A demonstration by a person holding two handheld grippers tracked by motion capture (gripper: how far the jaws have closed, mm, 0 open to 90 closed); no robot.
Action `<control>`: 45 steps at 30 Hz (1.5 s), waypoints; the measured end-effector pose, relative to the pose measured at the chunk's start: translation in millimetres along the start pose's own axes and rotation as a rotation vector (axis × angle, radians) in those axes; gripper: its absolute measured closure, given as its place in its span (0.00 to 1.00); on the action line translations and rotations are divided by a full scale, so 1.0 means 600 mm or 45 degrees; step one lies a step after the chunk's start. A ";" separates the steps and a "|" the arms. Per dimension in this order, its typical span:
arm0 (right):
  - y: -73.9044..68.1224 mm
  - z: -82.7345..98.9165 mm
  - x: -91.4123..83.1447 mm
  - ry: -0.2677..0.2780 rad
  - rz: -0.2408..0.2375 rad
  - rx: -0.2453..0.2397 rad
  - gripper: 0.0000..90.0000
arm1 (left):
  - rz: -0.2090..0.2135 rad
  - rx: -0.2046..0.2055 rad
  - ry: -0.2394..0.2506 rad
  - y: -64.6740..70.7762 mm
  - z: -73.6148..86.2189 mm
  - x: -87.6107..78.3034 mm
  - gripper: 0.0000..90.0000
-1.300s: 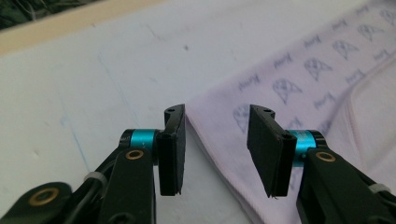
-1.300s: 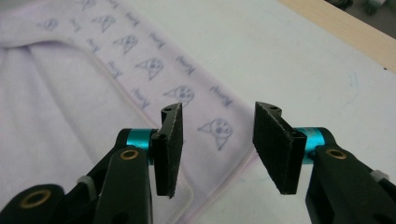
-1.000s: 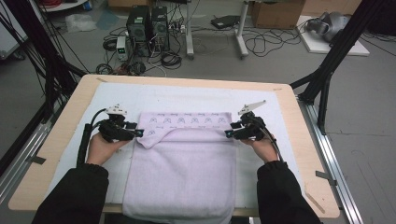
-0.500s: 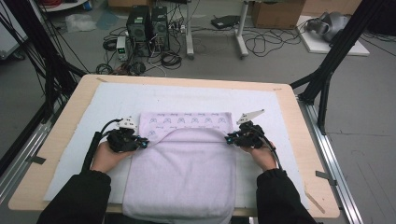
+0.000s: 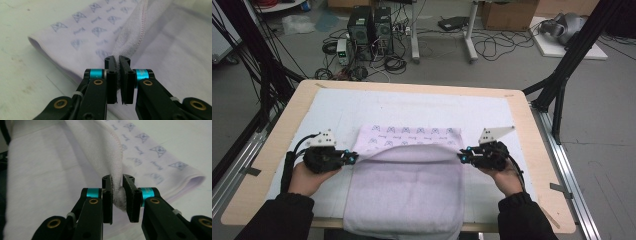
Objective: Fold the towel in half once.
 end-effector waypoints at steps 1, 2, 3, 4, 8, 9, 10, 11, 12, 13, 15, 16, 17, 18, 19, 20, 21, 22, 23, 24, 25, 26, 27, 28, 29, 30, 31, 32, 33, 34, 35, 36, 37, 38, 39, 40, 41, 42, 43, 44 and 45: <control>-0.012 0.003 -0.003 0.003 -0.013 -0.010 0.88 | 0.010 0.006 0.002 0.011 0.007 -0.007 0.94; -0.026 0.009 -0.005 -0.002 -0.024 -0.018 0.88 | 0.018 0.011 0.004 0.022 0.014 -0.013 0.95; -0.040 0.017 -0.008 -0.006 -0.035 -0.022 0.88 | 0.026 0.022 0.001 0.033 0.023 -0.019 0.94; -0.055 0.024 -0.010 0.001 -0.055 -0.018 0.88 | 0.031 0.031 -0.007 0.043 0.032 -0.025 0.95; -0.098 0.063 -0.015 -0.013 -0.127 -0.003 0.84 | 0.082 0.039 0.012 0.082 0.064 -0.046 0.94; -0.109 0.073 -0.015 -0.022 -0.165 0.010 0.79 | 0.094 0.045 0.012 0.087 0.069 -0.049 0.93; -0.114 0.080 -0.015 -0.035 -0.164 -0.002 0.70 | 0.098 0.042 0.016 0.088 0.071 -0.050 0.90; -0.116 0.082 -0.015 -0.031 -0.159 -0.008 0.66 | 0.089 0.035 0.009 0.085 0.070 -0.049 0.81; -0.117 0.078 -0.016 -0.009 -0.179 -0.011 0.64 | 0.076 0.023 0.013 0.080 0.066 -0.047 0.76; -0.113 0.072 -0.018 0.009 -0.174 -0.019 0.61 | 0.072 0.019 0.018 0.075 0.060 -0.045 0.72; -0.095 0.054 -0.019 0.041 -0.148 -0.013 0.55 | 0.048 0.016 0.033 0.060 0.044 -0.039 0.66; -0.083 0.045 -0.017 0.042 -0.133 0.005 0.55 | 0.040 0.012 0.038 0.052 0.036 -0.034 0.65; -0.067 0.037 -0.014 0.035 -0.097 0.000 0.54 | 0.023 0.005 0.038 0.040 0.029 -0.027 0.64; -0.047 0.031 -0.009 0.022 -0.053 -0.008 0.53 | 0.000 -0.004 0.038 0.025 0.023 -0.019 0.63; -0.026 0.026 -0.003 0.009 -0.012 -0.003 0.52 | -0.018 -0.024 0.036 0.009 0.017 -0.010 0.62; -0.006 0.023 0.005 -0.010 0.005 0.019 0.49 | -0.043 -0.037 0.032 -0.007 0.013 0.001 0.62; 0.018 0.022 0.013 -0.032 0.043 0.035 0.45 | -0.067 -0.050 0.021 -0.023 0.010 0.013 0.62; 0.042 0.024 0.023 -0.065 0.084 0.041 0.44 | -0.085 -0.065 0.003 -0.043 0.006 0.029 0.61; 0.069 0.027 0.036 -0.092 0.109 0.068 0.43 | -0.101 -0.076 -0.006 -0.055 0.004 0.038 0.60; 0.085 0.028 0.041 -0.095 0.130 0.100 0.41 | -0.131 -0.091 -0.006 -0.070 0.002 0.050 0.59; 0.104 0.027 0.048 -0.094 0.157 0.131 0.41 | -0.154 -0.102 -0.013 -0.085 0.001 0.062 0.58; 0.119 0.025 0.055 -0.088 0.163 0.141 0.40 | -0.167 -0.154 -0.022 -0.102 0.000 0.076 0.58; 0.134 0.023 0.063 -0.082 0.170 0.146 0.40 | -0.185 -0.170 -0.036 -0.112 0.001 0.083 0.58; 0.142 0.025 0.068 -0.095 0.183 0.153 0.39 | -0.217 -0.183 -0.029 -0.123 0.001 0.090 0.56; 0.151 0.026 0.076 -0.113 0.185 0.155 0.38 | -0.221 -0.211 -0.036 -0.133 0.002 0.101 0.55; 0.156 0.027 0.085 -0.116 0.179 0.161 0.38 | -0.229 -0.228 -0.055 -0.138 0.005 0.108 0.53; 0.160 0.029 0.091 -0.119 0.194 0.152 0.38 | -0.242 -0.239 -0.075 -0.142 0.008 0.114 0.51; 0.161 0.031 0.095 -0.127 0.201 0.153 0.39 | -0.251 -0.253 -0.092 -0.145 0.011 0.121 0.50; 0.164 0.036 0.101 -0.142 0.200 0.158 0.46 | -0.242 -0.263 -0.119 -0.145 0.015 0.129 0.51; 0.161 0.045 0.107 -0.185 0.167 0.171 0.54 | -0.257 -0.250 -0.122 -0.145 0.015 0.131 0.54; 0.161 0.047 0.109 -0.195 0.175 0.159 0.59 | -0.249 -0.236 -0.107 -0.144 0.012 0.131 0.60; 0.153 0.042 0.109 -0.179 0.128 0.163 0.85 | -0.223 -0.249 -0.097 -0.140 0.011 0.134 0.82; 0.147 0.040 0.110 -0.175 0.097 0.153 0.92 | -0.234 -0.239 -0.099 -0.139 0.009 0.134 0.90; 0.146 0.038 0.112 -0.192 0.117 0.134 0.93 | -0.242 -0.225 -0.102 -0.138 0.007 0.134 0.94; 0.146 0.037 0.114 -0.195 0.124 0.129 0.94 | -0.257 -0.209 -0.121 -0.140 0.002 0.132 0.96; 0.149 0.033 0.116 -0.193 0.135 0.132 0.95 | -0.279 -0.201 -0.110 -0.142 -0.004 0.131 0.97; 0.153 0.031 0.114 -0.200 0.151 0.126 0.95 | -0.293 -0.198 -0.096 -0.145 -0.013 0.128 0.97; 0.160 0.025 0.111 -0.196 0.174 0.135 0.95 | -0.317 -0.188 -0.097 -0.151 -0.024 0.125 0.98; 0.170 0.015 0.105 -0.183 0.197 0.136 0.95 | -0.355 -0.174 -0.090 -0.158 -0.034 0.122 0.98; 0.177 0.006 0.101 -0.183 0.213 0.145 0.95 | -0.372 -0.172 -0.070 -0.167 -0.050 0.116 0.98; 0.186 -0.008 0.096 -0.169 0.234 0.145 0.95 | -0.379 -0.187 -0.053 -0.177 -0.068 0.110 0.98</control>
Point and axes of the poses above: each handheld gripper's, and its own axes: x roughly forward along the jaws, z roughly out of its underside, y roughly to its right, the point moved 10 cm from there along x, roughly forward along the jaws, and after that the axes turned 3 degrees about -z, right-handed, at the moved point
